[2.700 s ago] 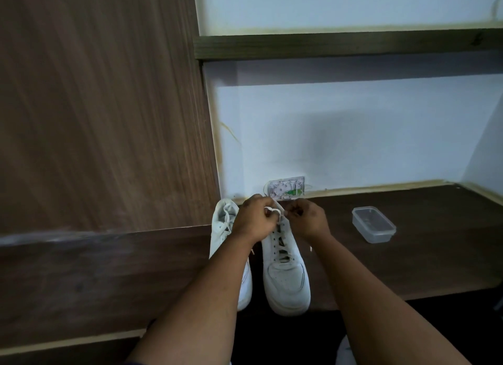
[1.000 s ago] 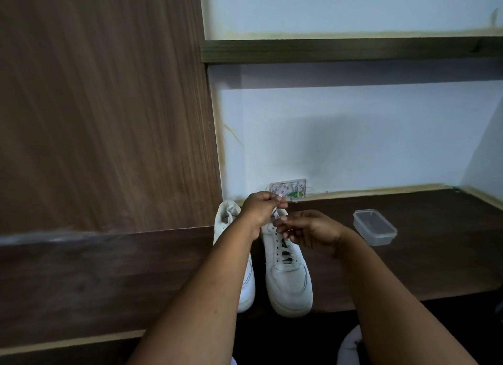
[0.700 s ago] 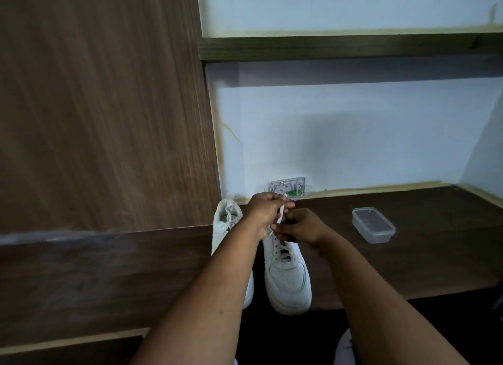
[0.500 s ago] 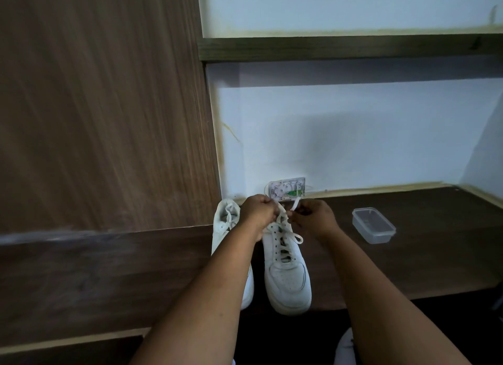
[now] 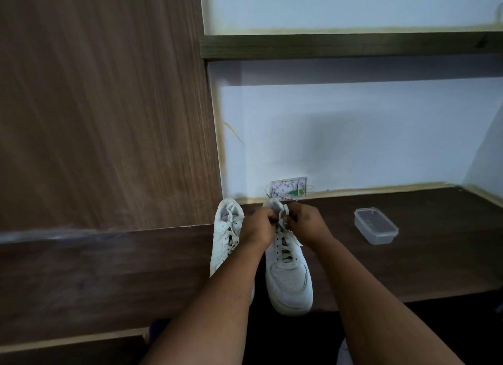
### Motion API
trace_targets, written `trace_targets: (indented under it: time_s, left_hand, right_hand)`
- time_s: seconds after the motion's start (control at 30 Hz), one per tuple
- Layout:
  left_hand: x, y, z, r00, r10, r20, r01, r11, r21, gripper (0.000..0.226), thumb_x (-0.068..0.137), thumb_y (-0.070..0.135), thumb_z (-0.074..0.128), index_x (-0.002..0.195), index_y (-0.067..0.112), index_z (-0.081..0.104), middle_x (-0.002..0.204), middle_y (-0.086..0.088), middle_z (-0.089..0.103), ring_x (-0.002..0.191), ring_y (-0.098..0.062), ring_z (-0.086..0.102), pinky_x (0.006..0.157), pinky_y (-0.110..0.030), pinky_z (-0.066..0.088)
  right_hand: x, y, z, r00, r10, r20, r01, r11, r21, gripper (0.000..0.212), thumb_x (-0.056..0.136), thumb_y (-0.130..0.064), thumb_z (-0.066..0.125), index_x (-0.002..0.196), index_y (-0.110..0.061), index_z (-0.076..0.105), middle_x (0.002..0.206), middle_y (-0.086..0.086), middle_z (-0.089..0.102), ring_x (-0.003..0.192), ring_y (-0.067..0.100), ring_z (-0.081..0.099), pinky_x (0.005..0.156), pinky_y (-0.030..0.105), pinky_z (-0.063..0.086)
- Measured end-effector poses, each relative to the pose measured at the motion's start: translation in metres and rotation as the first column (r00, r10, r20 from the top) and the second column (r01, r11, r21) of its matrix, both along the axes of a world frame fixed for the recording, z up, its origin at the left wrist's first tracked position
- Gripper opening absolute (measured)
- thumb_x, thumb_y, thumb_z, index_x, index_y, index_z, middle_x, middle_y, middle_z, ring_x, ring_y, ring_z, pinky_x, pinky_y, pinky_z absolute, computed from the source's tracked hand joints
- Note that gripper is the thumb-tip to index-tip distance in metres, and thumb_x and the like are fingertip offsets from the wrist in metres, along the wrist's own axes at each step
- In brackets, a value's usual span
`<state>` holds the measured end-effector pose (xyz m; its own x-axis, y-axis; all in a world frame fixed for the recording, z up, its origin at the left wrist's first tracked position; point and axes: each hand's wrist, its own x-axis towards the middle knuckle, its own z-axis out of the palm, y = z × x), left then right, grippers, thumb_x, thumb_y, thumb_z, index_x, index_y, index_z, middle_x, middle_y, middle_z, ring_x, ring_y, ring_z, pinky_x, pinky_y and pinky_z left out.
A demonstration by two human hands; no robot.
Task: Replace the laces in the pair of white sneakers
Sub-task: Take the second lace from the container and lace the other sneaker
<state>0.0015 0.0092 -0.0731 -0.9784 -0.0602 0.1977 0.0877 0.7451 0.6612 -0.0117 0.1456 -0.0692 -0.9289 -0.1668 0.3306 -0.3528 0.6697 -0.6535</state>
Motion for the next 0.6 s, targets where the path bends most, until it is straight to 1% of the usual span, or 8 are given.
trace_targets:
  time_s: [0.07,0.13,0.17,0.23,0.3,0.43,0.5,0.6]
  left_hand:
    - [0.000,-0.001,-0.001,1.000,-0.014,-0.019,0.014,1.000,-0.008,0.021,0.085,0.010,0.062,0.098,0.021,0.074,0.103,-0.003,0.072,0.095,-0.021,0.066,0.082,-0.027,0.052]
    - [0.001,-0.001,-0.001,0.999,-0.019,-0.048,0.018,1.000,-0.022,0.018,0.084,0.009,0.063,0.093,0.019,0.074,0.098,-0.002,0.072,0.092,-0.019,0.065,0.075,-0.022,0.047]
    - [0.001,-0.002,-0.002,0.998,-0.020,-0.063,0.019,1.000,-0.024,0.015,0.084,0.009,0.064,0.089,0.018,0.074,0.096,-0.001,0.071,0.089,-0.018,0.065,0.071,-0.021,0.044]
    - [0.001,-0.001,-0.003,0.996,-0.016,-0.083,0.015,1.000,-0.014,0.011,0.083,0.010,0.064,0.083,0.018,0.072,0.090,-0.001,0.070,0.084,-0.017,0.064,0.066,-0.019,0.038]
    - [0.001,0.001,-0.004,0.997,-0.001,-0.071,0.001,1.000,0.009,0.011,0.083,0.010,0.064,0.079,0.019,0.069,0.089,-0.001,0.069,0.082,-0.015,0.062,0.065,-0.018,0.037]
    - [0.001,0.002,0.002,0.999,0.045,0.018,-0.045,0.998,0.031,0.014,0.082,0.017,0.064,0.072,0.024,0.059,0.087,0.001,0.066,0.084,-0.017,0.061,0.071,-0.025,0.047]
    - [0.000,0.001,0.005,0.999,0.035,0.036,-0.037,0.997,0.061,0.021,0.081,0.017,0.067,0.065,0.025,0.056,0.077,0.006,0.062,0.080,-0.015,0.061,0.069,-0.023,0.045]
    - [0.001,-0.002,0.008,0.999,0.002,0.047,-0.004,0.999,0.054,0.021,0.080,0.014,0.072,0.065,0.023,0.061,0.080,0.001,0.070,0.079,-0.013,0.062,0.071,-0.021,0.046]
  right_hand:
    - [-0.003,0.002,-0.001,0.998,0.003,0.064,-0.004,1.000,0.012,0.016,0.088,-0.004,0.057,0.098,-0.003,0.069,0.089,0.010,0.069,0.081,0.023,0.064,0.072,0.029,0.052]
    - [-0.005,0.004,-0.004,0.995,0.001,0.100,-0.001,1.000,0.009,0.011,0.086,-0.006,0.060,0.092,-0.003,0.068,0.082,0.008,0.066,0.080,0.026,0.065,0.077,0.036,0.055]
    - [-0.007,0.005,-0.005,0.994,-0.002,0.110,0.001,1.000,0.014,0.009,0.086,-0.008,0.062,0.091,-0.003,0.068,0.079,0.006,0.064,0.078,0.026,0.063,0.076,0.034,0.055]
    - [-0.007,0.004,-0.007,0.993,-0.014,0.120,0.007,0.998,0.062,0.011,0.086,-0.014,0.065,0.090,-0.005,0.068,0.076,0.002,0.059,0.073,0.021,0.056,0.061,0.012,0.045]
    - [-0.006,0.002,-0.008,0.990,-0.040,0.137,0.032,0.998,0.058,0.012,0.086,-0.020,0.067,0.088,-0.008,0.069,0.073,-0.001,0.056,0.071,0.014,0.052,0.053,0.012,0.034]
    - [-0.010,0.003,-0.016,0.966,-0.081,0.246,0.121,0.981,-0.151,0.021,0.082,-0.024,0.073,0.067,-0.012,0.065,0.060,-0.002,0.054,0.057,0.008,0.048,0.051,0.019,0.036]
    - [-0.011,0.005,-0.017,0.951,-0.077,0.300,0.147,0.965,-0.218,0.018,0.082,-0.023,0.074,0.068,-0.014,0.067,0.060,-0.002,0.059,0.056,0.006,0.051,0.049,0.015,0.039]
    - [-0.012,0.004,-0.018,0.928,-0.043,0.369,0.166,0.937,-0.308,0.014,0.082,-0.022,0.074,0.081,-0.008,0.073,0.068,0.003,0.065,0.061,0.009,0.057,0.056,0.017,0.045]
